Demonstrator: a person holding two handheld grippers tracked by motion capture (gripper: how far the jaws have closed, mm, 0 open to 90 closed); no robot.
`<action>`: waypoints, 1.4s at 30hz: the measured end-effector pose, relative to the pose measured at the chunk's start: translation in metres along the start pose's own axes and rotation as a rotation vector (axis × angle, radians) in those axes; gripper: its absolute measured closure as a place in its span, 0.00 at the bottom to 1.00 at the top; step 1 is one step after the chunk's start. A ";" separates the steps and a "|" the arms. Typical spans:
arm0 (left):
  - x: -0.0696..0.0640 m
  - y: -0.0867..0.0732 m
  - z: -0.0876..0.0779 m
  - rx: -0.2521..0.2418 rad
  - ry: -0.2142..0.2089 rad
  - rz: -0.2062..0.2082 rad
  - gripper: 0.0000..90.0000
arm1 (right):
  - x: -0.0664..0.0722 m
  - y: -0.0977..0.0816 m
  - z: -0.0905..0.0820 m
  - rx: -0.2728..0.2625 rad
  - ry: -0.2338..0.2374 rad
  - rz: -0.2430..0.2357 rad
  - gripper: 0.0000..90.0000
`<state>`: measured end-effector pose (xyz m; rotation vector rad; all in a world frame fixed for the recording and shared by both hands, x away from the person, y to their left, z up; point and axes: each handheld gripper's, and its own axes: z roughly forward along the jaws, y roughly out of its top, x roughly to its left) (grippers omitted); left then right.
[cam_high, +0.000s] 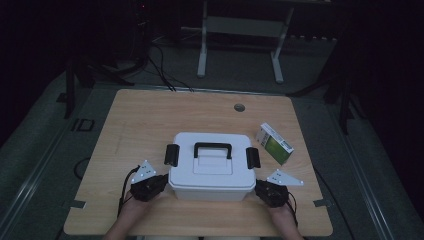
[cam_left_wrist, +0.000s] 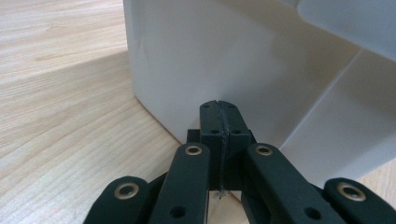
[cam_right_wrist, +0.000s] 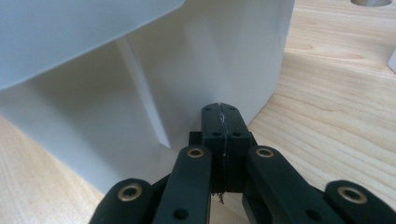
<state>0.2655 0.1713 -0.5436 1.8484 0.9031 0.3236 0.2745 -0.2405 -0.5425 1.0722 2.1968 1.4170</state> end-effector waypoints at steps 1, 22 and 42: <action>-0.001 -0.001 -0.001 0.000 -0.001 0.003 1.00 | 0.000 -0.001 -0.002 0.000 0.003 0.002 1.00; -0.004 -0.003 -0.004 0.006 -0.032 -0.006 1.00 | 0.000 -0.002 -0.005 0.004 0.010 0.015 1.00; 0.001 -0.002 -0.005 0.006 -0.014 -0.005 1.00 | -0.005 0.005 0.009 -0.001 0.009 0.016 1.00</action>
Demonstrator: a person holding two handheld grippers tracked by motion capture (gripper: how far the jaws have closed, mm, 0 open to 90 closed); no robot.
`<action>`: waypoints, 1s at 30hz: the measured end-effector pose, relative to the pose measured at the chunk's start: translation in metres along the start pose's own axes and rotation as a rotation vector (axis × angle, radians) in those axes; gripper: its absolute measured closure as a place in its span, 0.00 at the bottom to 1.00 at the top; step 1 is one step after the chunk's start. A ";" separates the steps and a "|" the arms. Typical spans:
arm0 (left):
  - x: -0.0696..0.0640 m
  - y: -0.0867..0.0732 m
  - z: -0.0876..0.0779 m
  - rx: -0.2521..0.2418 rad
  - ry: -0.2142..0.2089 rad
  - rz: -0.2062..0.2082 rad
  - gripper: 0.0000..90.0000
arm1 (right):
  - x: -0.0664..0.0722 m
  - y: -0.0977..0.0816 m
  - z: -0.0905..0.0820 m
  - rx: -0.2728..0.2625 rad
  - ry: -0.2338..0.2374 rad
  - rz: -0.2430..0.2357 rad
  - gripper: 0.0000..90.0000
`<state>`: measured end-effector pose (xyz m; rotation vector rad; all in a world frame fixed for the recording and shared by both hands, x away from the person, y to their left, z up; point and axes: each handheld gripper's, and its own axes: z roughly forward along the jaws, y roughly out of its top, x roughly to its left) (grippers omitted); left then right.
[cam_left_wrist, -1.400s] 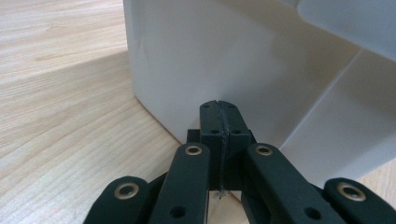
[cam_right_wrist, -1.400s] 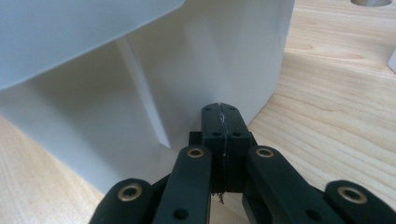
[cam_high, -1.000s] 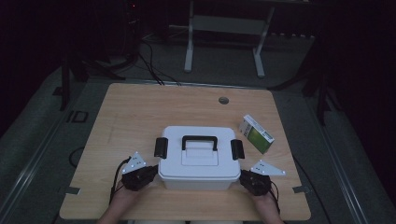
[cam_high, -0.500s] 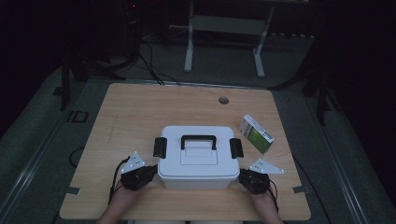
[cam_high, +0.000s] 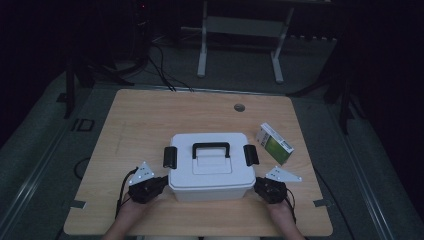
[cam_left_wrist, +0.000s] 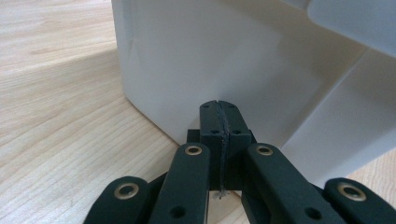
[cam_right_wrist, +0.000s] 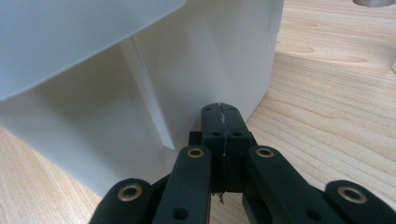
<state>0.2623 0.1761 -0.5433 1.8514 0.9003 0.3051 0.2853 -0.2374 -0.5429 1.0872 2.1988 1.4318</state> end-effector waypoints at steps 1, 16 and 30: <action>0.000 0.000 0.000 0.001 0.002 0.003 1.00 | 0.000 0.000 0.000 0.000 0.001 0.005 1.00; 0.007 0.001 0.000 -0.004 0.019 -0.022 0.99 | 0.004 0.000 0.003 -0.003 0.005 0.007 1.00; 0.009 0.000 -0.003 0.001 0.023 -0.010 0.92 | -0.002 0.001 0.005 -0.002 0.003 0.013 0.94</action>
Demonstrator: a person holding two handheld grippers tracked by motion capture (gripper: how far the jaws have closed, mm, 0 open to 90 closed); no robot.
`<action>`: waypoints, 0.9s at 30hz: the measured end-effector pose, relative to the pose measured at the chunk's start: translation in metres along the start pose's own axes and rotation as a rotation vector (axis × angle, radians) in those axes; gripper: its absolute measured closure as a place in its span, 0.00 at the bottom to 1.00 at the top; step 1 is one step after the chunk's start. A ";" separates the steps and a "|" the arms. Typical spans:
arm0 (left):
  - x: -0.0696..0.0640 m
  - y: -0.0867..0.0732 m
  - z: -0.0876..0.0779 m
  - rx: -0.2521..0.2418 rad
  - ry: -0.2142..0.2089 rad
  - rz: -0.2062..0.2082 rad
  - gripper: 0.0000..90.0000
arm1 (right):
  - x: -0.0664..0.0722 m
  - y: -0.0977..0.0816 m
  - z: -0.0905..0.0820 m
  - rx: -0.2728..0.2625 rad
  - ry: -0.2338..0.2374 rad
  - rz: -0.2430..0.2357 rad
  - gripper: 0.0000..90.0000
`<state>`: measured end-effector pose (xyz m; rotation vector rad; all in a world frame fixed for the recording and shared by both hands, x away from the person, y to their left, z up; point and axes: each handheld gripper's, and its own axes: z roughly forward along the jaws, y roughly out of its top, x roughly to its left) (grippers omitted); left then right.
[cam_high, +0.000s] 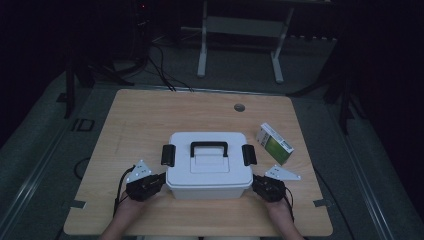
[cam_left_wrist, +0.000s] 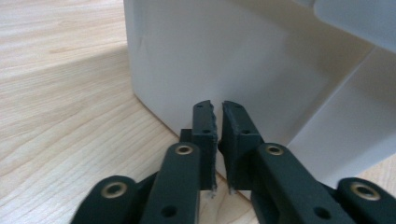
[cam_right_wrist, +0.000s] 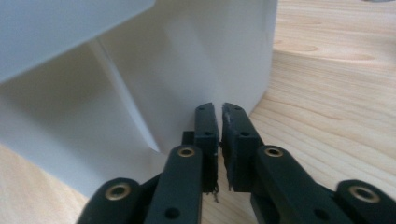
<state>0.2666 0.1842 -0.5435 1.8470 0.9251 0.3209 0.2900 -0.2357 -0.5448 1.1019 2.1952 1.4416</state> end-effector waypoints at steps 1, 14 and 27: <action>0.001 0.000 -0.001 0.002 0.005 -0.004 0.89 | 0.000 0.000 -0.001 0.002 -0.006 -0.009 0.92; 0.015 -0.001 -0.007 0.134 0.009 -0.003 0.46 | -0.016 -0.002 -0.016 -0.007 -0.066 -0.014 0.51; 0.031 -0.004 -0.018 0.201 -0.021 -0.018 0.26 | -0.030 -0.010 -0.025 0.008 -0.017 -0.006 0.15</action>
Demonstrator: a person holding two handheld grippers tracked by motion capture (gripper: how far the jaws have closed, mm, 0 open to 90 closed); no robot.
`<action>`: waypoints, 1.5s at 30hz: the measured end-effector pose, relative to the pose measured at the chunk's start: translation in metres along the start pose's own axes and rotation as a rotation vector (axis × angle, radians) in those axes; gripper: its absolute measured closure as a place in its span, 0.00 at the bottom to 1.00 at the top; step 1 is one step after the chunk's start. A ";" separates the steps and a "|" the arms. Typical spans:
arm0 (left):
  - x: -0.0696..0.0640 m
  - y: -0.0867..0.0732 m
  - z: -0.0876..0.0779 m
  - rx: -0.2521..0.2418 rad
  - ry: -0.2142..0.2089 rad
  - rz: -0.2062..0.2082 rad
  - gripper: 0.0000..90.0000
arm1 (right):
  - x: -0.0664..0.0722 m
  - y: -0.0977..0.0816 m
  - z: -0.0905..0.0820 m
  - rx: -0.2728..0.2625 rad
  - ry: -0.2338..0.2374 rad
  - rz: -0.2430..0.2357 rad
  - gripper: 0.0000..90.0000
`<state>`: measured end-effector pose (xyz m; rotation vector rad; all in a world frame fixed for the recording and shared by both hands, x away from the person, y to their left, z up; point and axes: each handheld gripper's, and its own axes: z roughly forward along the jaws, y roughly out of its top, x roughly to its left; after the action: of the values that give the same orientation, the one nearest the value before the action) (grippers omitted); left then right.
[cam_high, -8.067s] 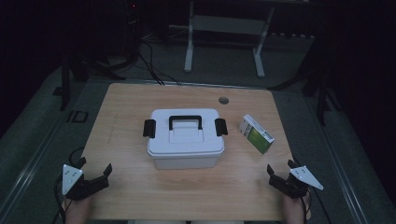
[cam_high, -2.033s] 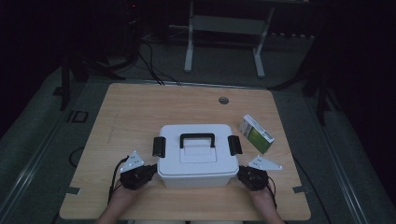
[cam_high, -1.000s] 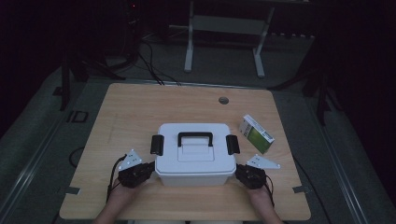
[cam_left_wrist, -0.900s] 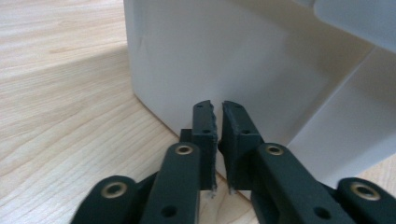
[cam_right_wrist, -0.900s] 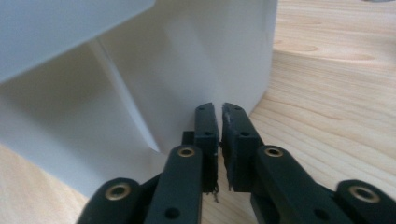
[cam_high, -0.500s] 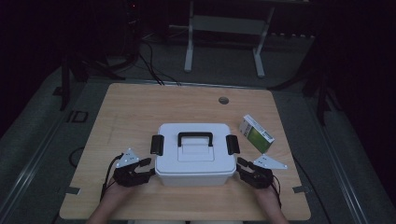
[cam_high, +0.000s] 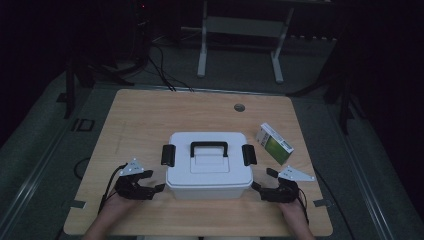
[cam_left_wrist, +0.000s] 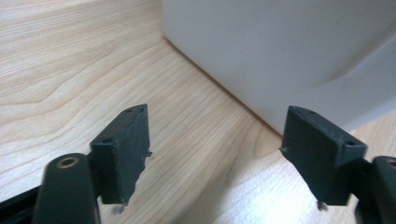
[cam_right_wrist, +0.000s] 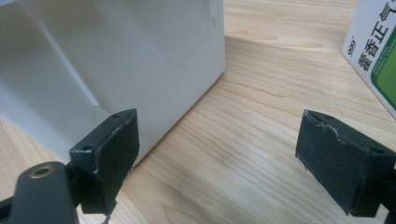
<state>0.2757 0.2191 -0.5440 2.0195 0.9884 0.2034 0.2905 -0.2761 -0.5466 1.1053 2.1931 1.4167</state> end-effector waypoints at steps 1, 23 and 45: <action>0.001 0.000 -0.001 0.002 0.010 0.002 0.26 | -0.001 -0.001 -0.001 -0.007 -0.002 -0.012 0.15; 0.016 0.000 -0.026 0.160 0.014 0.057 0.20 | -0.017 -0.006 -0.022 -0.001 -0.073 -0.009 0.15; 0.022 0.026 -0.057 0.291 0.025 0.136 0.20 | -0.019 -0.010 -0.026 0.004 -0.070 0.001 0.15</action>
<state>0.2791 0.2624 -0.4933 2.3580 0.9393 0.1651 0.2825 -0.3085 -0.5463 1.1395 2.1488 1.3535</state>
